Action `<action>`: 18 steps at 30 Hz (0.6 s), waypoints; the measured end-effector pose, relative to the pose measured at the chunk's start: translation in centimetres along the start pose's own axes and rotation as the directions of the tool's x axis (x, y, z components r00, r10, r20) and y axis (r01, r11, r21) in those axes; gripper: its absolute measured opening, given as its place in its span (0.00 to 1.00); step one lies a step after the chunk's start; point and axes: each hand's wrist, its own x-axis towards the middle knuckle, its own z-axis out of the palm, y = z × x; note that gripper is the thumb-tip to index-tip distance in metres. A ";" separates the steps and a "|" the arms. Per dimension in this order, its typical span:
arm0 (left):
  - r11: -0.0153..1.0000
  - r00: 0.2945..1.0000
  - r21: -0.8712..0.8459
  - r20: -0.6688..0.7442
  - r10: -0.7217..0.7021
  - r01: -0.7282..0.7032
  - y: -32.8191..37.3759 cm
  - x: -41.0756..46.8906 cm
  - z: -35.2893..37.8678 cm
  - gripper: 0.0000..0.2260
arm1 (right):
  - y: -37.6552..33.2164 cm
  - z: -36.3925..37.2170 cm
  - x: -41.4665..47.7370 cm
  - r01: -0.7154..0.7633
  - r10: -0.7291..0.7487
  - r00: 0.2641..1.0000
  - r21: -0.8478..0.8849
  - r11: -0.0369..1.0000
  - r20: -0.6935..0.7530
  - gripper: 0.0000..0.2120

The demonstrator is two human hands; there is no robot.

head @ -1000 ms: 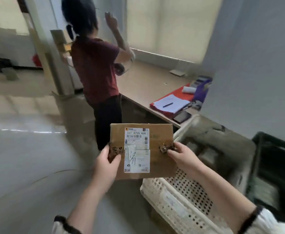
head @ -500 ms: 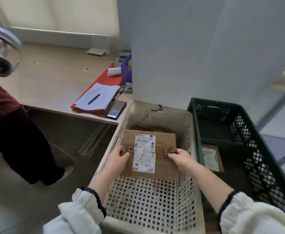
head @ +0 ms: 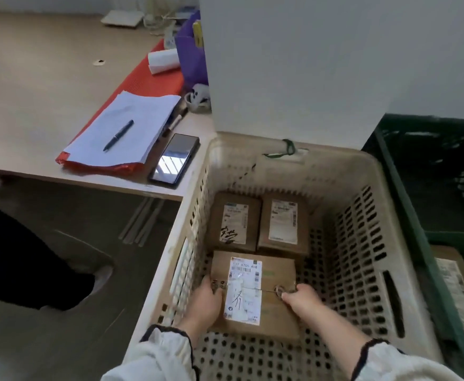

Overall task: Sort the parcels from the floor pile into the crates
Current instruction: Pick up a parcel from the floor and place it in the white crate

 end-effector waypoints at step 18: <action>0.710 0.797 -0.600 -0.189 -0.574 0.369 -3.5 -1.6 7.2 0.33 | 1.6 4.7 4.9 0.020 -0.018 0.986 0.008 1.000 -0.167 0.19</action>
